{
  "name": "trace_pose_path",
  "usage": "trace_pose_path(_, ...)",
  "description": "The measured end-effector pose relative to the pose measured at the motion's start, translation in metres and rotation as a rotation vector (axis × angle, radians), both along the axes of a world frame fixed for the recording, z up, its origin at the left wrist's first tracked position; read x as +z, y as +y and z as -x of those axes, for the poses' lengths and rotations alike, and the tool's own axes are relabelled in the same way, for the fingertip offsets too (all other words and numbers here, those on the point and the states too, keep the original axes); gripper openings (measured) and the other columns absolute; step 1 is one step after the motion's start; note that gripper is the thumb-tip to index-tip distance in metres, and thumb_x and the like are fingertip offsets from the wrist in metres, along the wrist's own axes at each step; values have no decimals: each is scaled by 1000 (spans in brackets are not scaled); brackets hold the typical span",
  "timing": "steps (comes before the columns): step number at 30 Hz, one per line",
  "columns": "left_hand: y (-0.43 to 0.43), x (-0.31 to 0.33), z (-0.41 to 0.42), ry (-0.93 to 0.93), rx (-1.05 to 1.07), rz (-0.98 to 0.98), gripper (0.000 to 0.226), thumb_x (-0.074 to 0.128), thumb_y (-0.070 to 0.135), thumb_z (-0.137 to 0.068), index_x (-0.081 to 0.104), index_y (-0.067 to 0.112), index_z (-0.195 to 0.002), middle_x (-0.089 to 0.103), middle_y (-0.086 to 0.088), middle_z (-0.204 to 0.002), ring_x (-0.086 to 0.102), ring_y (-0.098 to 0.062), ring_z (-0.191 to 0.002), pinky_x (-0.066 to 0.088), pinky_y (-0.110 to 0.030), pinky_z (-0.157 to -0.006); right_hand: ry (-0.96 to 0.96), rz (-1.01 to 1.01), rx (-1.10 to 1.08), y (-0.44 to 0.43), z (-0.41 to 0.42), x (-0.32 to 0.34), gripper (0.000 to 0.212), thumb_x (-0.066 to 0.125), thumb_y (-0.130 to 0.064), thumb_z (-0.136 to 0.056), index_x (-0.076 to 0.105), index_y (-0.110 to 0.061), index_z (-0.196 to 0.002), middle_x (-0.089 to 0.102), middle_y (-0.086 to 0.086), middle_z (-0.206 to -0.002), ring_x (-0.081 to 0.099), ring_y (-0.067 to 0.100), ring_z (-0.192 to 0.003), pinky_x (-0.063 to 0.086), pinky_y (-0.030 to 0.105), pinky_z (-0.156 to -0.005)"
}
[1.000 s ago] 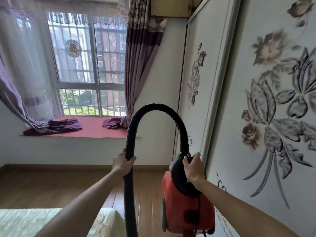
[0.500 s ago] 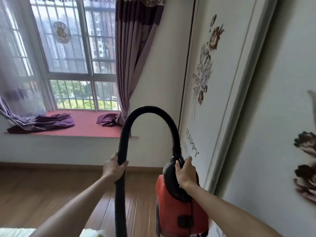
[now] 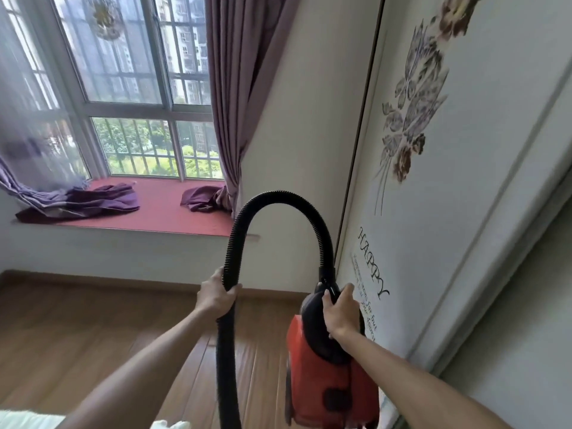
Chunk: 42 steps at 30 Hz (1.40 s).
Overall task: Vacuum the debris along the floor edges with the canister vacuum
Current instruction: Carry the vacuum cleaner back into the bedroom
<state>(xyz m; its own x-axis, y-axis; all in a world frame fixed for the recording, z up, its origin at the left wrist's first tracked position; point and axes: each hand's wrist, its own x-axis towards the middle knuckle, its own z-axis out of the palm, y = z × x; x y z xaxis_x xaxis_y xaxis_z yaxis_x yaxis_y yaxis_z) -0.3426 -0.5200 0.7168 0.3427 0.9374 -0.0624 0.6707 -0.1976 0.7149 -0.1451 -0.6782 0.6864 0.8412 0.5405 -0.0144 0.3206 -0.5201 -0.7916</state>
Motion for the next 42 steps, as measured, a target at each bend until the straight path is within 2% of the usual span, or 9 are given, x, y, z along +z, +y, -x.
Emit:
trace_pose_path(5,64,-26,-39,27,-20,30,48,64,26,-93,48,19,-138,66,-14,-119,65,-33,-100,49,-33,-80,48,22,-8,51,-26,-28,28,47,-38,-101,35,-13,-107,64,15,-95,69,36,-71,48,31,-32)
trace_pose_path(9,117,-58,-71,58,-26,73,48,63,29,-92,47,24,-137,68,-13,-115,65,-34,-100,49,-34,-79,52,77,-48,100,-50,-58,25,47,-39,-101,34,-18,-100,66,14,-92,70,36,-70,57,41,-45)
trace_pose_path(12,152,-91,-96,56,-38,131,49,63,29,-92,47,23,-138,67,-12,-116,64,-33,-103,48,-33,-83,64,96,-75,138,-69,-84,24,48,-37,-101,35,-17,-100,67,14,-91,70,34,-70,59,46,-53)
trace_pose_path(16,188,-140,-131,52,-53,183,47,60,28,-94,45,25,-138,68,-10,-115,64,-34,-102,43,-30,-77,61,130,-138,181,-95,-128,27,50,-39,-99,37,-15,-103,66,14,-91,68,37,-75,59,52,-62)
trace_pose_path(21,215,-198,-166,60,-49,212,44,57,25,-96,43,24,-138,67,-8,-115,64,-35,-100,43,-31,-77,103,182,-186,217,-126,-181,26,47,-43,-99,32,-22,-102,61,8,-81,66,33,-64,58,51,-52)
trace_pose_path(26,240,-248,-194,92,-27,257,41,56,24,-97,43,24,-136,67,-8,-111,64,-35,-97,45,-34,-78,139,240,-160,252,-156,-227,27,48,-39,-100,37,-16,-107,60,7,-87,65,31,-69,59,49,-56)
trace_pose_path(30,269,-289,-219,138,3,280,38,55,24,-97,43,25,-134,64,-2,-99,59,-27,-83,46,-33,-75,165,277,-136,276,-186,-272,23,49,-36,-100,38,-16,-106,64,7,-89,64,27,-71,60,45,-61)
trace_pose_path(35,296,-346,-261,204,-6,299,41,55,23,-99,41,23,-137,68,-5,-114,63,-26,-89,47,-31,-75,200,311,-153,311,-232,-337,22,50,-35,-100,38,-17,-105,66,8,-86,63,22,-65,60,42,-57)
trace_pose_path(42,334,-447,-326,234,18,343,51,57,25,-98,36,26,-144,68,-7,-121,66,-34,-104,53,-42,-89,200,351,-127,364,-295,-428,26,49,-36,-101,40,-14,-111,66,9,-86,64,23,-66,57,38,-53)
